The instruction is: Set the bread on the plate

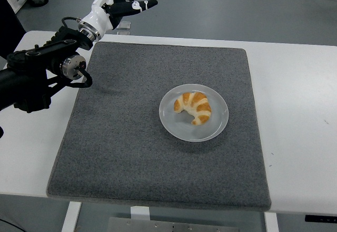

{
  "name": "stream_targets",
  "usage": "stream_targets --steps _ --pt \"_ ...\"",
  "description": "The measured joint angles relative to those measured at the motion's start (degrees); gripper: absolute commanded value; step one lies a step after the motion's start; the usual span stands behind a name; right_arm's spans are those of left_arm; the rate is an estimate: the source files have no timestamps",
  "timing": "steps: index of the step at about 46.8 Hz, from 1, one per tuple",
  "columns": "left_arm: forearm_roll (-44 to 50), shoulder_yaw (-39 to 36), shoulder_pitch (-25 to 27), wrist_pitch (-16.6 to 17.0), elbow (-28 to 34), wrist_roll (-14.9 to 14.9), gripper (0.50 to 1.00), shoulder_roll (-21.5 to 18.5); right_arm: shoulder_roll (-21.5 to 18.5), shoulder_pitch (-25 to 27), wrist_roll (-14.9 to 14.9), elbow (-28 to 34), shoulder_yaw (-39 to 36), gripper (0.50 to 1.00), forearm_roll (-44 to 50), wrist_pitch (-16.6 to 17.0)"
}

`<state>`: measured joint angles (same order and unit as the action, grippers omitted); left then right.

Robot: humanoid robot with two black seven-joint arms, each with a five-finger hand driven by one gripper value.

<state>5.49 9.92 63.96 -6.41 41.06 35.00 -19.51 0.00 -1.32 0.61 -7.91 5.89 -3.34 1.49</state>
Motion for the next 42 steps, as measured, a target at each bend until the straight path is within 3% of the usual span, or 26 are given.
stream_targets --steps 15,23,42 --pt "0.74 12.36 -9.30 1.21 -0.28 -0.51 0.994 -0.37 0.00 0.00 -0.01 0.00 0.00 0.952 0.00 0.00" --pt "2.18 19.32 -13.34 4.05 -0.24 -0.63 0.994 -0.50 0.00 -0.01 0.00 0.00 0.00 0.954 0.00 0.00" --pt "8.94 22.82 -14.87 6.69 -2.16 -0.56 0.994 2.56 0.00 0.00 0.01 0.00 -0.07 0.952 0.00 0.00"
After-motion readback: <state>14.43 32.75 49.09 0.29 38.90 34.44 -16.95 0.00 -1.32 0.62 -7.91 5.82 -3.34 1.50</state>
